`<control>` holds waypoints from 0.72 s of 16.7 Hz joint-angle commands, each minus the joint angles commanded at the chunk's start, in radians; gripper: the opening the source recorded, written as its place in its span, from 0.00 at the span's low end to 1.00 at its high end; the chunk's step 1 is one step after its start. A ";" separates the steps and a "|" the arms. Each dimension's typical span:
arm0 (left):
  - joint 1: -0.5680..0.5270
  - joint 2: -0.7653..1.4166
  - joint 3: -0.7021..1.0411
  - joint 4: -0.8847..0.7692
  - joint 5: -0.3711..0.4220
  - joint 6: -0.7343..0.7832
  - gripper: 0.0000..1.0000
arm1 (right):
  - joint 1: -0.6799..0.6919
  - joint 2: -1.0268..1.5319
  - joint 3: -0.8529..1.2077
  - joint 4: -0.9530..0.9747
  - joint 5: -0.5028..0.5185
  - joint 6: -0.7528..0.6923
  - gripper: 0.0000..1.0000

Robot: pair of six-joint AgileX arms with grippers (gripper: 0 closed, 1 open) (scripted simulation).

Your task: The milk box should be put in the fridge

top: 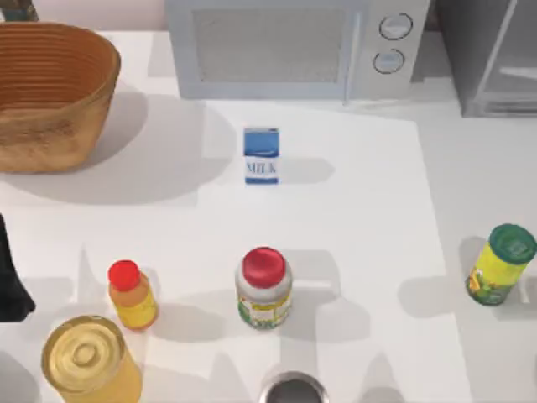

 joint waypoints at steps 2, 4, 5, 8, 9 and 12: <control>0.000 0.000 0.000 0.000 0.000 0.000 1.00 | 0.000 0.000 0.000 0.000 0.000 0.000 1.00; 0.000 0.000 0.000 0.000 0.000 0.000 1.00 | 0.024 0.031 0.028 0.004 0.007 0.012 1.00; 0.000 0.000 0.000 0.000 0.000 0.000 1.00 | 0.047 0.062 0.055 0.007 0.014 0.023 1.00; 0.000 0.000 0.000 0.000 0.000 0.000 1.00 | 0.141 0.220 0.176 0.018 0.057 0.072 1.00; 0.000 0.000 0.000 0.000 0.000 0.000 1.00 | 0.177 0.295 0.226 0.021 0.079 0.093 1.00; 0.000 0.000 0.000 0.000 0.000 0.000 1.00 | 0.296 0.580 0.399 0.032 0.159 0.165 1.00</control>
